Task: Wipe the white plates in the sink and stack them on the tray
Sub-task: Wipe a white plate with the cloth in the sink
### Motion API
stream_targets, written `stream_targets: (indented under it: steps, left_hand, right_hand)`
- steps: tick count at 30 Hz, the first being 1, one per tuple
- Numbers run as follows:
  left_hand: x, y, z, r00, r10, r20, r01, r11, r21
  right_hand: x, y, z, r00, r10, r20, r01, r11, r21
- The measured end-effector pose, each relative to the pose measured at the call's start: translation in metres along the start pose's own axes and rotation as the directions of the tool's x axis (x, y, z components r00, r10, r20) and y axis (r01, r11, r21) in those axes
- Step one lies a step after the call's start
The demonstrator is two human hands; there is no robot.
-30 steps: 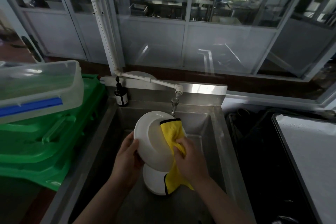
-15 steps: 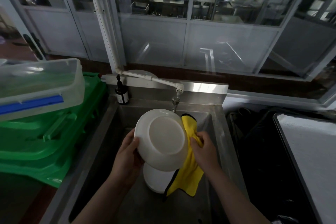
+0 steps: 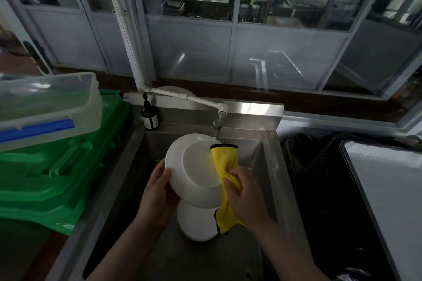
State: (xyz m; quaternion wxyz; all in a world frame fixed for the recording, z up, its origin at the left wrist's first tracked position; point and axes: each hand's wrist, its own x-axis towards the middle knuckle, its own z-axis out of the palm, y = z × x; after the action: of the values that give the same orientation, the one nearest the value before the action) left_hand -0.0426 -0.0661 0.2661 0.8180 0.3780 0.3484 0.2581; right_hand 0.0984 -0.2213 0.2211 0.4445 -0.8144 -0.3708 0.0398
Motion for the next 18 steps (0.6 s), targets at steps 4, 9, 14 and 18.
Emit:
stream_targets:
  steps: [4, 9, 14, 18]
  left_hand:
    - [0.001, 0.001, 0.001, 1.000, -0.004, -0.018, 0.004, 1.000, -0.001]
    - [0.001, 0.000, -0.002, 0.997, -0.019, -0.070, 0.017, 0.999, -0.033]
    - [0.002, 0.000, -0.003, 0.994, -0.023, -0.109, 0.016, 0.998, -0.066]
    - [0.003, 0.001, -0.007, 0.994, -0.038, -0.102, 0.027, 0.994, -0.105]
  right_hand:
    - [-0.009, -0.008, 0.009, 0.995, -0.074, 0.066, 0.076, 0.997, -0.022]
    - [-0.016, -0.021, 0.015, 0.982, -0.164, 0.096, 0.172, 0.982, -0.078]
    - [-0.029, -0.029, 0.021, 0.953, -0.248, 0.175, 0.255, 0.967, -0.019]
    - [-0.033, -0.025, 0.027, 0.896, -0.345, 0.280, 0.363, 0.932, -0.012]
